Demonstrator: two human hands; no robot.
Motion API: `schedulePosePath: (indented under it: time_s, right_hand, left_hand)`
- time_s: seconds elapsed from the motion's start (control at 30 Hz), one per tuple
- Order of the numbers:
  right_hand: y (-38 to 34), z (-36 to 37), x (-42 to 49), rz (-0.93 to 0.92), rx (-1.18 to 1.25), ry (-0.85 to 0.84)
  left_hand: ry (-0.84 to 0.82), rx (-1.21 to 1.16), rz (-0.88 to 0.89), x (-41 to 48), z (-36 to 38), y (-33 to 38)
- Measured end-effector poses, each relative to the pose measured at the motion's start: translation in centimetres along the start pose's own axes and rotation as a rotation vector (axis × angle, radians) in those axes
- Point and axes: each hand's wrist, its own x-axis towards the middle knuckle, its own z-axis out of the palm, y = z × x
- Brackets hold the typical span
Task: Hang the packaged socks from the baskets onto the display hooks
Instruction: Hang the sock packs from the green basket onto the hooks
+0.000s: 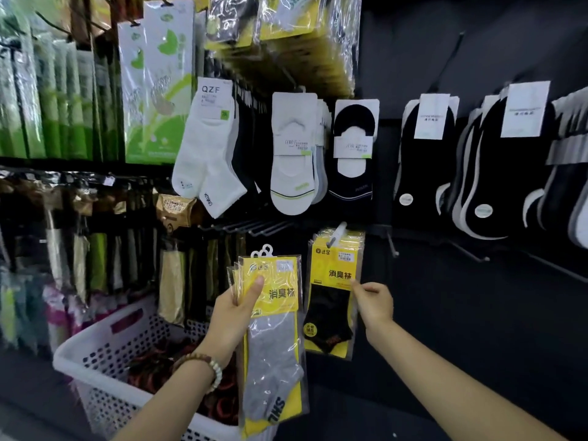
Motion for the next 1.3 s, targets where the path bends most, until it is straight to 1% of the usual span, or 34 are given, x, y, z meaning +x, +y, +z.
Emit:
schedulePosePath:
  time_s: [0.07,0.13,0.2,0.27,0.33,0.47,0.53,0.63,0.73,0.83,0.97,1.1,1.2,1.3]
  right_hand:
    - [-0.8,-0.5,-2.2,-0.044,0.033,-0.215]
    - [-1.7,-0.7,-4.3,-0.094,-0.003,-0.402]
    - [-2.3,-0.7,-6.0,-0.143,-0.018,-0.474]
    - [-2.6,-0.8,-7.0,-0.168,0.017,-0.447]
    - [-2.8,-1.3,-7.5,-0.166,0.068,-0.410]
    - [-2.8,-2.8,-7.5,-0.100,0.157,-0.462]
    - [-2.5,-3.5,-7.2,-0.072,0.148,-0.455]
    - [-2.0,-4.3,-6.6,-0.055,0.095,-0.402]
    - [-2.2,-4.7,-5.7,-0.103,0.038,-0.321]
    - [-2.7,-4.3,-4.5,-0.143,0.023,-0.236]
    - [-3.1,-2.7,-2.5,-0.174,0.017,-0.174]
    - [-2.7,-0.5,-0.9,-0.203,-0.028,-0.169]
    - [-1.7,0.8,0.5,-0.156,-0.023,-0.140]
    - [-0.6,1.2,1.8,-0.087,0.010,-0.033]
  left_hand:
    - [-0.010,-0.007,-0.022,-0.6,0.9,0.4]
    - [-0.026,-0.017,-0.042,-1.3,1.9,0.8]
    - [-0.056,-0.078,-0.044,-2.0,2.9,1.2]
    - [-0.063,-0.142,-0.036,-2.7,3.8,1.7]
    - [-0.036,-0.142,-0.047,-3.1,4.3,2.1]
    - [-0.068,-0.101,-0.070,-3.6,4.1,2.4]
    - [-0.060,-0.069,-0.076,-3.5,3.6,2.3]
    - [0.035,0.026,-0.052,-3.2,2.5,2.1]
    - [0.131,0.037,-0.039,-2.7,1.3,2.0]
    - [0.188,0.042,-0.011,-2.1,0.3,2.2]
    - [0.218,0.050,0.031,-1.4,-0.2,2.5]
    - [0.217,0.044,0.021,-0.7,-0.5,2.1]
    - [0.204,0.039,0.007,-0.2,-0.5,1.4]
    - [0.175,0.024,-0.027,0.3,-0.3,0.3]
